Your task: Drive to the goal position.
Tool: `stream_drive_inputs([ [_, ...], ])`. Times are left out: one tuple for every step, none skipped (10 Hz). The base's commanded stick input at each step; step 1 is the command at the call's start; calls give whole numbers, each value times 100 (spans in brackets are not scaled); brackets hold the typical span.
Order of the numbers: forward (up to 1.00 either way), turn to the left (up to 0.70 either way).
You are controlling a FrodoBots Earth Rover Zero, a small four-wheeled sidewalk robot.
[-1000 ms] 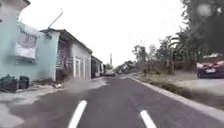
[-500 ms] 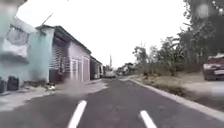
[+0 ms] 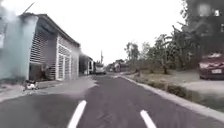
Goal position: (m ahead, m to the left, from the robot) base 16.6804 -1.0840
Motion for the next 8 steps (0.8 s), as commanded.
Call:
stream_drive_inputs([
  [100,0],
  [100,0],
  [100,0],
  [100,0],
  [100,-18],
  [100,-38],
  [100,-40],
  [100,-40],
])
